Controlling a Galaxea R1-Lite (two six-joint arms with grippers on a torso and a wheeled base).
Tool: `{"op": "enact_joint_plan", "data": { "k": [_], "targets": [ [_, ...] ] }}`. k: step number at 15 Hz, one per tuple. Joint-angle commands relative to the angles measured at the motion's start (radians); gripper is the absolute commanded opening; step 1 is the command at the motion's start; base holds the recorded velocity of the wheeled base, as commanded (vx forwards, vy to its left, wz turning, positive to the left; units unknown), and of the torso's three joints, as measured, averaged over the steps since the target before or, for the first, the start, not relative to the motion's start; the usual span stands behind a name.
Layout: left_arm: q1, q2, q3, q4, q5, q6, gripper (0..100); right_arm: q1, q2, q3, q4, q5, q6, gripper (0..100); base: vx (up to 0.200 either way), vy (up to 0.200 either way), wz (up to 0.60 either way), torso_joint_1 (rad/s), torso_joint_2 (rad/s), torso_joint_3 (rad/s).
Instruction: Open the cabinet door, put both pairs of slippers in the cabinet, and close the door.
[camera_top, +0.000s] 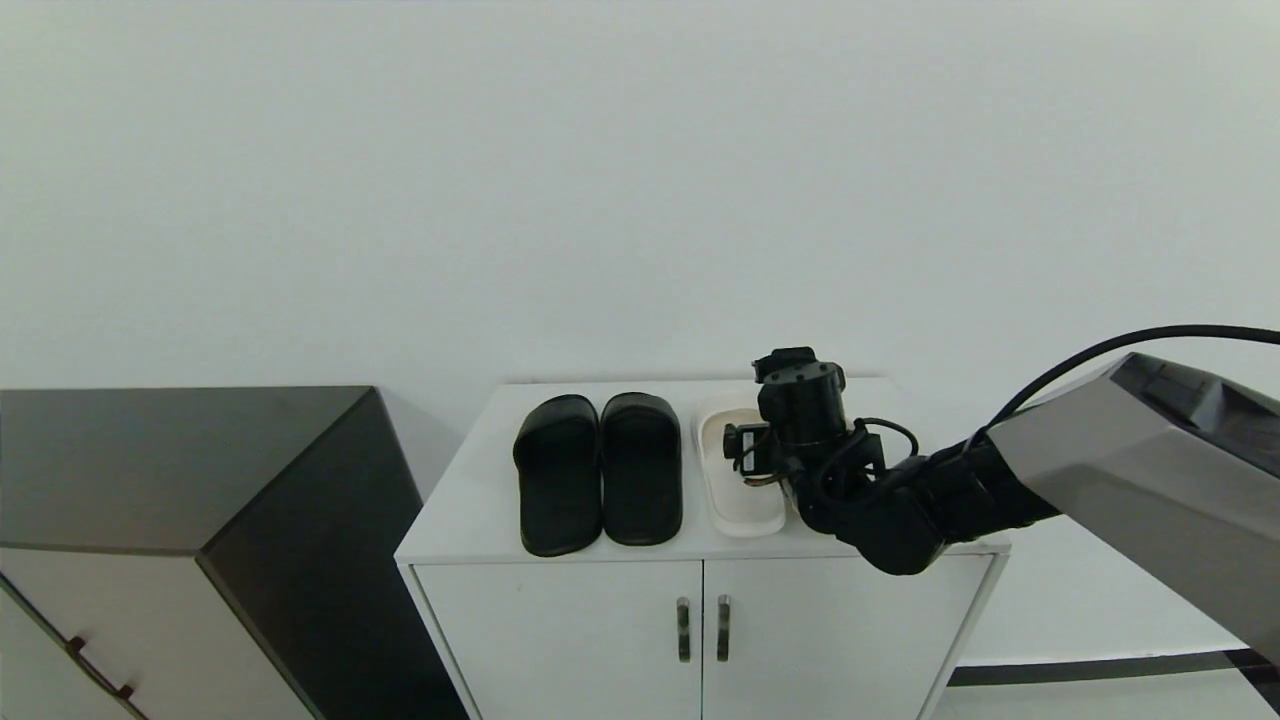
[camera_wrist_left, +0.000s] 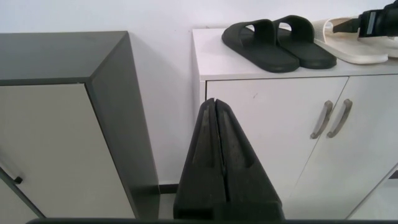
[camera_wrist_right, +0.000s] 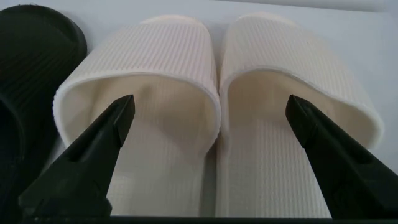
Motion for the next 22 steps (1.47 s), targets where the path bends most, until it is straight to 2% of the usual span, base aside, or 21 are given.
{"op": "enact_joint_plan", "data": {
  "k": [1,2,3,13,19,22],
  "targets": [
    [0.000,0.001,0.000,0.000,0.000,0.000,0,-0.001,0.016,-0.014,-0.001,0.002,0.000,100,0.000,0.000,0.00,0.000,0.00,0.000],
    [0.000,0.001,0.000,0.000,0.000,-0.002,0,-0.006,0.022,-0.023,-0.004,0.005,0.000,100,0.000,0.000,0.00,0.000,0.00,0.000],
    [0.000,0.001,0.000,0.000,0.000,-0.002,0,-0.006,0.023,-0.032,-0.001,0.006,0.000,0,0.000,0.000,0.00,0.000,0.00,0.000],
    [0.000,0.001,0.000,0.000,0.000,-0.002,0,-0.004,-0.035,0.002,-0.001,0.000,0.000,0,0.000,0.000,0.00,0.000,0.00,0.000],
    [0.000,0.001,0.000,0.000,-0.001,-0.002,0,0.036,-0.310,0.232,-0.001,0.069,-0.001,0,0.000,0.000,0.00,0.000,0.00,0.000],
    [0.000,0.001,0.000,0.000,-0.001,-0.002,0,0.100,-0.454,0.403,-0.003,0.180,0.000,0,0.000,0.000,0.00,0.000,0.00,0.000]
  ]
}}
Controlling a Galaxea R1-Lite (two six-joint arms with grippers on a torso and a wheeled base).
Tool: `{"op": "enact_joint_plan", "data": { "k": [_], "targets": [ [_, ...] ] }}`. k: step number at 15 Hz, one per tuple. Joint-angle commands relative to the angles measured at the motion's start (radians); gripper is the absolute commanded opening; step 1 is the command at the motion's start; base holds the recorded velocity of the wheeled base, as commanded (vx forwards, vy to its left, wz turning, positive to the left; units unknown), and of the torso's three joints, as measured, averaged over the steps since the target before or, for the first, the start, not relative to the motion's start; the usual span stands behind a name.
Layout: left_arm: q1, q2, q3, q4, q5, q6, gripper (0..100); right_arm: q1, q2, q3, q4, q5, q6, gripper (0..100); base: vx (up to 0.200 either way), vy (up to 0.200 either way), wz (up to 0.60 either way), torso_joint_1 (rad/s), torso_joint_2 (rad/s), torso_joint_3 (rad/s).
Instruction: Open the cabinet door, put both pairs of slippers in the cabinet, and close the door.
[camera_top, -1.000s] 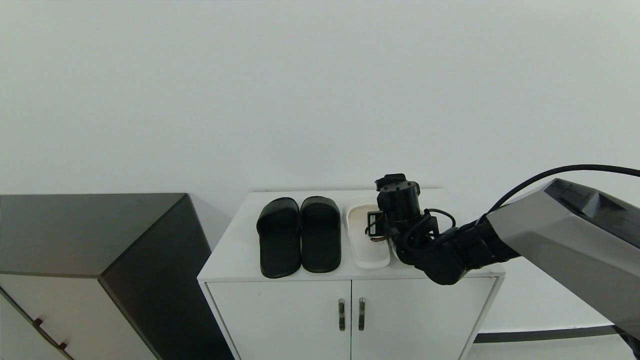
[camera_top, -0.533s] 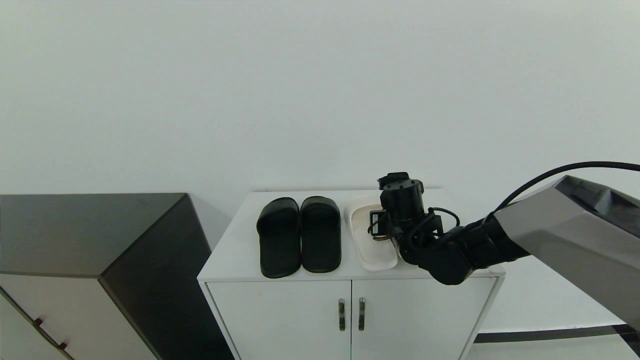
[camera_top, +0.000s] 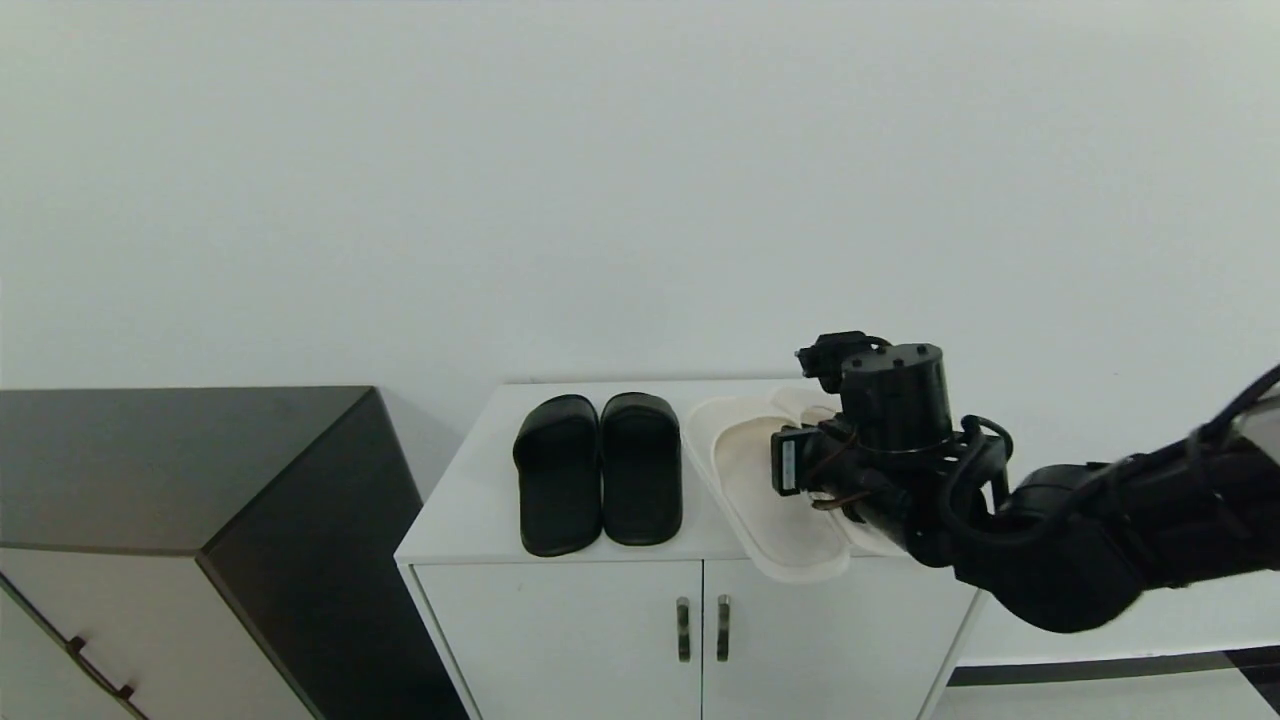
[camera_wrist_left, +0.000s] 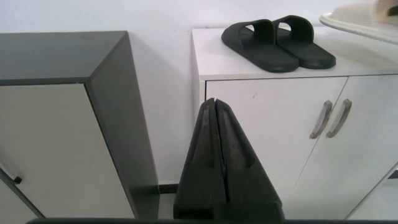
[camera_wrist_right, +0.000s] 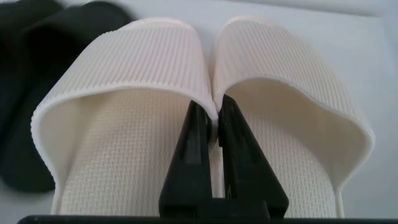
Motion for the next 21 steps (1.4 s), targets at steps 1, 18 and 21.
{"op": "enact_joint_plan", "data": {
  "k": [1,18,21],
  "targets": [
    [0.000,0.001,0.000,0.000,0.000,0.000,0,0.057,-0.188,0.140,0.002,0.089,-0.001,0,0.000,0.000,0.00,0.000,0.00,0.000],
    [0.000,0.001,0.000,0.000,-0.011,0.000,0,0.186,-0.486,0.456,0.025,0.336,-0.035,0,-0.071,0.000,0.00,0.001,0.00,0.000],
    [0.000,0.001,0.000,0.000,-0.011,0.000,0,0.175,-0.486,0.465,0.022,0.339,-0.035,0,0.000,0.000,0.00,0.000,0.00,0.000]
  ]
}}
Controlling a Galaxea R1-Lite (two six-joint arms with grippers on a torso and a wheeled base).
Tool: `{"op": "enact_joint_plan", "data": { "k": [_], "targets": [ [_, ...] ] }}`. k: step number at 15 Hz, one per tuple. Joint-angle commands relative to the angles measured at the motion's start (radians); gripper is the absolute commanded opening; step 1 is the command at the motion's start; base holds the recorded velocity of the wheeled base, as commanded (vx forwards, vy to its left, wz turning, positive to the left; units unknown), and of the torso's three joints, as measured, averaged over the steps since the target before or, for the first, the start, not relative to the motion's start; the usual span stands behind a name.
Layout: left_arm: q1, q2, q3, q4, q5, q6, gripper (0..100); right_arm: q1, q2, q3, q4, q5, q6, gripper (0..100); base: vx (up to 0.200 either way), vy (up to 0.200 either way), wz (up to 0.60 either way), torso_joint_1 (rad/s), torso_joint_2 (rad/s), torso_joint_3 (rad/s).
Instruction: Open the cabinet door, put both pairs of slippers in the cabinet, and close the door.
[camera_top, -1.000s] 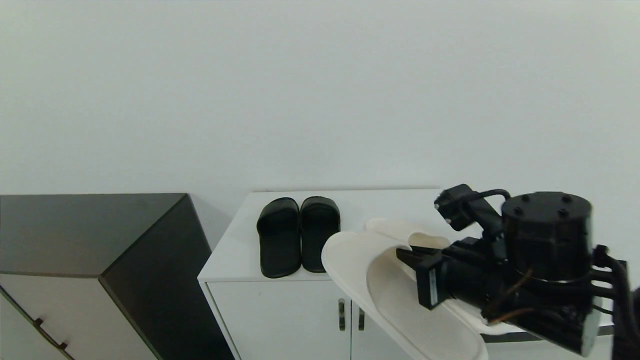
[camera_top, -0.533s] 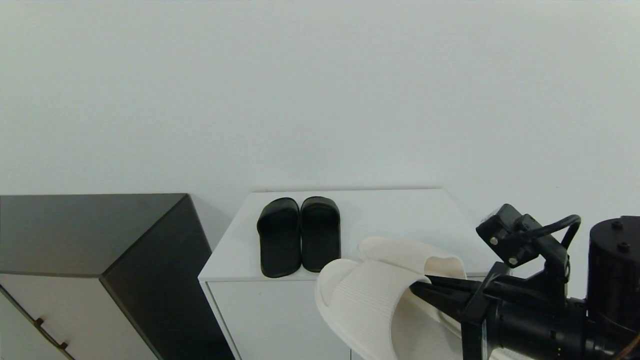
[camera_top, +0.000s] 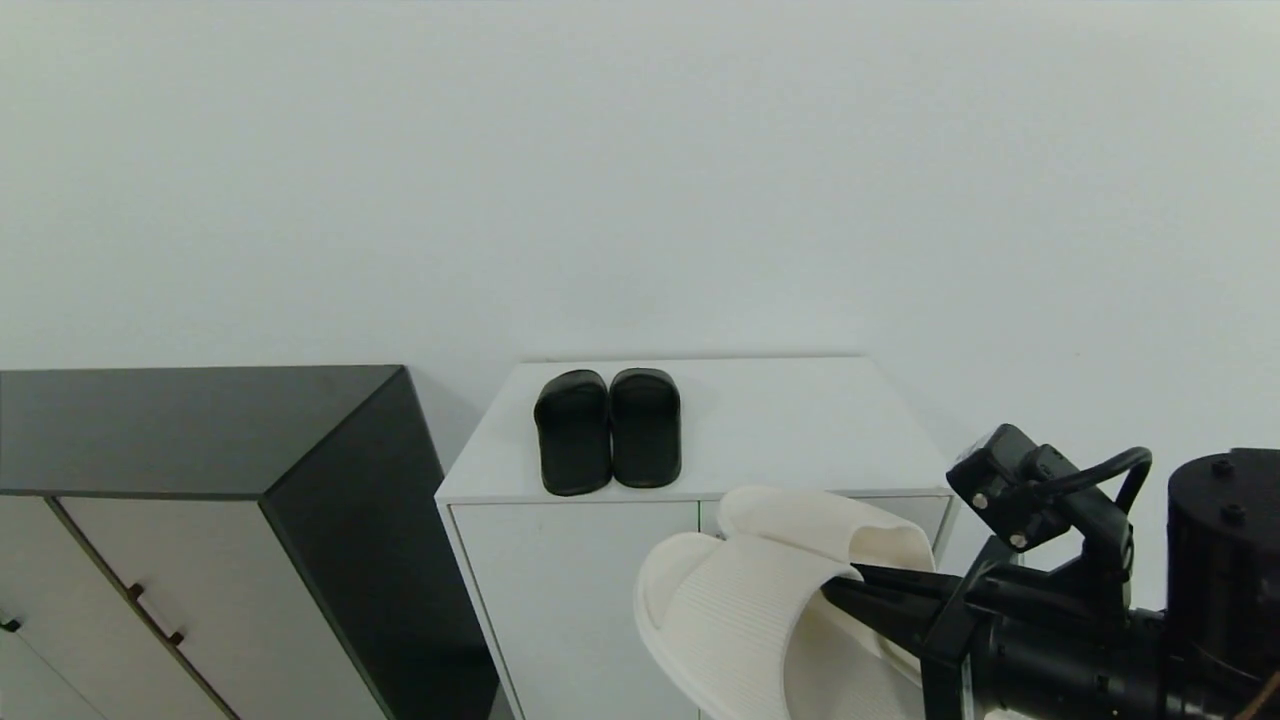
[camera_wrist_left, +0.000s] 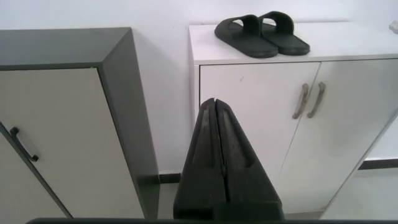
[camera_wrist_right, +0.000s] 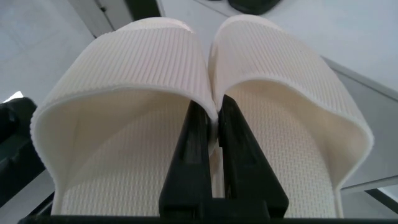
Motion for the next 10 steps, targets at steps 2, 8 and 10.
{"op": "enact_joint_plan", "data": {
  "k": [2,8,10],
  "targets": [
    [0.000,0.001,0.000,0.000,0.000,0.000,0,-0.006,0.007,0.007,-0.002,0.000,0.000,0,0.000,0.000,0.00,0.000,0.00,0.000],
    [0.000,0.001,0.000,0.000,0.000,0.000,0,-0.028,0.025,0.011,-0.002,0.003,0.000,0,0.000,0.000,0.00,0.000,0.00,0.000],
    [0.000,0.001,0.000,0.000,0.000,0.000,0,-0.031,0.039,0.004,-0.005,0.003,0.000,0,0.000,0.000,0.00,0.000,0.00,0.000]
  ]
}}
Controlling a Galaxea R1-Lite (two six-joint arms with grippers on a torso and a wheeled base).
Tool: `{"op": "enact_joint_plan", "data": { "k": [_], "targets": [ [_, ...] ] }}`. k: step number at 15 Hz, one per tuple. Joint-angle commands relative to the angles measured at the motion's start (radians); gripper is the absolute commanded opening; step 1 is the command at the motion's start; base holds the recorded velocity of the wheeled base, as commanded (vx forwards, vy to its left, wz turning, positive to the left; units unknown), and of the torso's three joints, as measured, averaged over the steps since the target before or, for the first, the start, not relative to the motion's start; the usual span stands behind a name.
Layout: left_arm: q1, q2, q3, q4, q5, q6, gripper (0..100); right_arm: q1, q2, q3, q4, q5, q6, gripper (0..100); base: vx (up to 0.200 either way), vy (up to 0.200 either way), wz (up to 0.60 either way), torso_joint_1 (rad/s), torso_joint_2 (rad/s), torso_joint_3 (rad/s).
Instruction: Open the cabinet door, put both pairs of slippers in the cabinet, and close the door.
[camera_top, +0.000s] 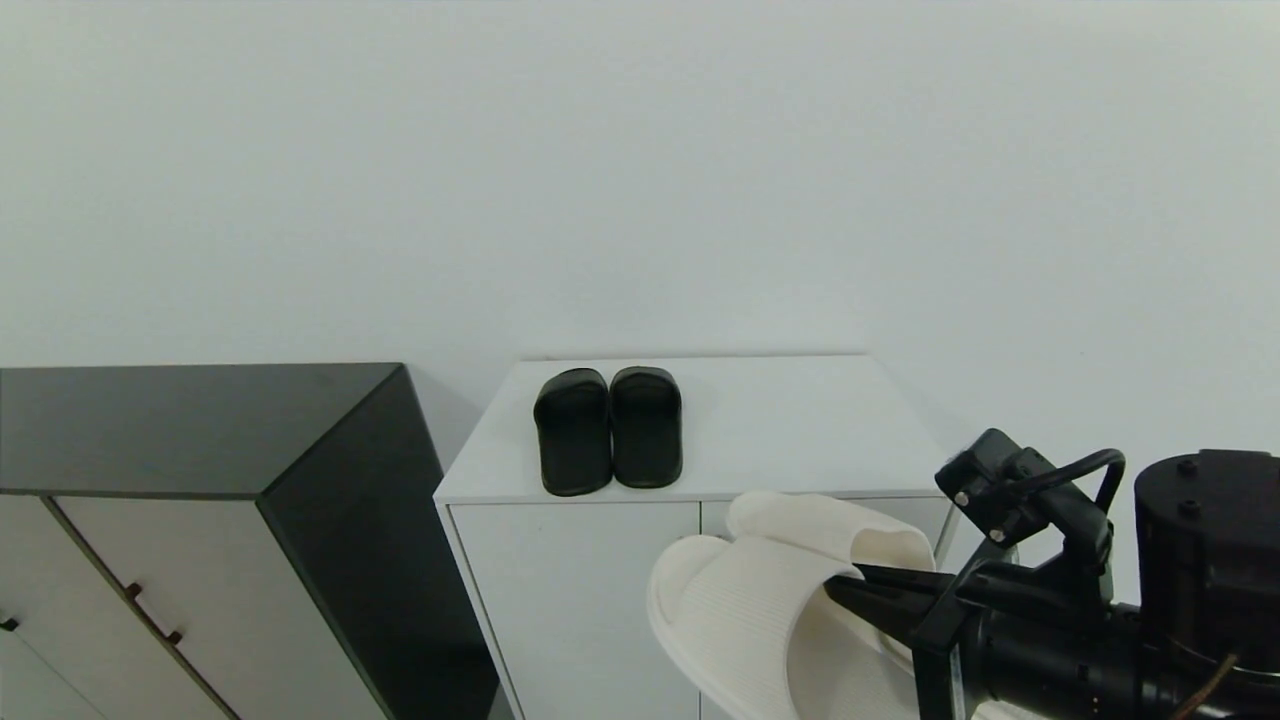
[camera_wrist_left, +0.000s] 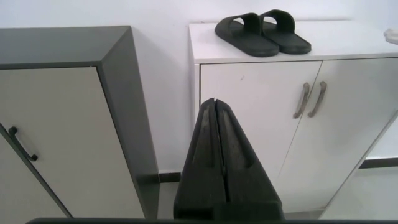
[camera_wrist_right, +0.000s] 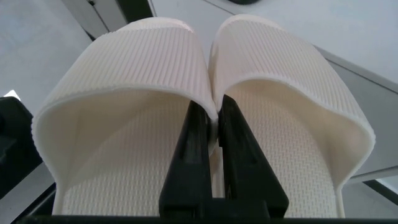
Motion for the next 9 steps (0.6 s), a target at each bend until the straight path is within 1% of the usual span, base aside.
{"op": "enact_joint_plan", "data": {
  "k": [1,6,9],
  "targets": [
    [0.000,0.001,0.000,0.000,0.000,-0.001,0,-0.002,0.018,-0.002,-0.004,0.000,0.000,0,0.000,0.000,0.00,0.000,0.00,0.000],
    [0.000,0.001,0.000,0.000,0.005,-0.002,0,0.000,0.019,0.015,-0.017,0.002,-0.014,0,0.000,0.000,0.00,0.000,0.00,0.000],
    [0.000,0.001,0.000,0.000,0.006,-0.002,0,0.000,0.018,0.020,-0.017,0.002,-0.017,0,0.000,0.000,0.00,-0.139,0.33,0.178]
  ]
}}
